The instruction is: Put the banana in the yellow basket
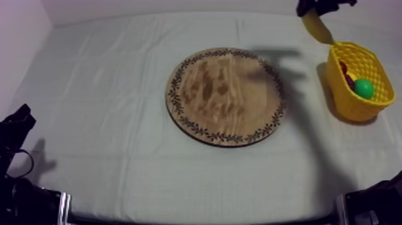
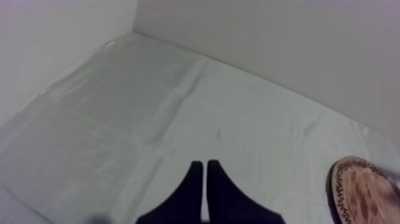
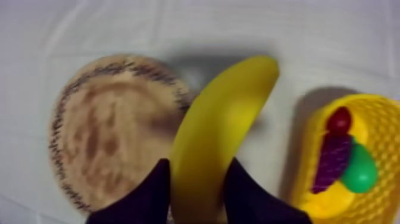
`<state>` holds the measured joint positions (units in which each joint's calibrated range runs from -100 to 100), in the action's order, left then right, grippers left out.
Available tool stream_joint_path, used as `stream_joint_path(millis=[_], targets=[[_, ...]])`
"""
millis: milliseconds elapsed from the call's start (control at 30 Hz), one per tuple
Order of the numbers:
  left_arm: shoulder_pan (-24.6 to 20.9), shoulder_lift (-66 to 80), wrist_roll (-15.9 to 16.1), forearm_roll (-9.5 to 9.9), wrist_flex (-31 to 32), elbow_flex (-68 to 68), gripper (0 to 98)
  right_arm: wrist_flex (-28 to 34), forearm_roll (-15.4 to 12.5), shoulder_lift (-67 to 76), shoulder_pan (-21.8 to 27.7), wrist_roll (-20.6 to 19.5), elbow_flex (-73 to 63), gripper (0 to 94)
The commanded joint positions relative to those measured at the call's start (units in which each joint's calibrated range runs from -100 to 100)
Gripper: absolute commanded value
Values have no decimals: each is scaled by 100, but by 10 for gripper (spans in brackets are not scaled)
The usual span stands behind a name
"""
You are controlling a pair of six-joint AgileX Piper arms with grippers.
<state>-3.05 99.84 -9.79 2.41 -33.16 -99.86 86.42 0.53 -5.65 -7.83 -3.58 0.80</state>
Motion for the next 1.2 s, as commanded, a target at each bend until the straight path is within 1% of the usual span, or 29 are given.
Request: stream_joint_path(millis=[0,133,400,700,800,1000,1167], targets=[[-2,-2,0,1,1,-3,1,28,30,61,358,179,98,185],[-2,-2,0,1,1,-3,1,-34,132,198,717,406,325,187],[-2,-2,0,1,1,-3,1,-357,326,476,1322,803,958,193],[-2,-2,0,1,1,-3,1,-575,438,507,1720,1074,1216,185],[-2,-2,0,1,1,-3,1,-582,465,449,1761,1101,1280,182],[-2,-2,0,1,1,-3,1,-692,522,70,1773,1035,1595,183],[-2,-2,0,1,1,-3,1,-1205,573,-356,1861,944,2009,186]])
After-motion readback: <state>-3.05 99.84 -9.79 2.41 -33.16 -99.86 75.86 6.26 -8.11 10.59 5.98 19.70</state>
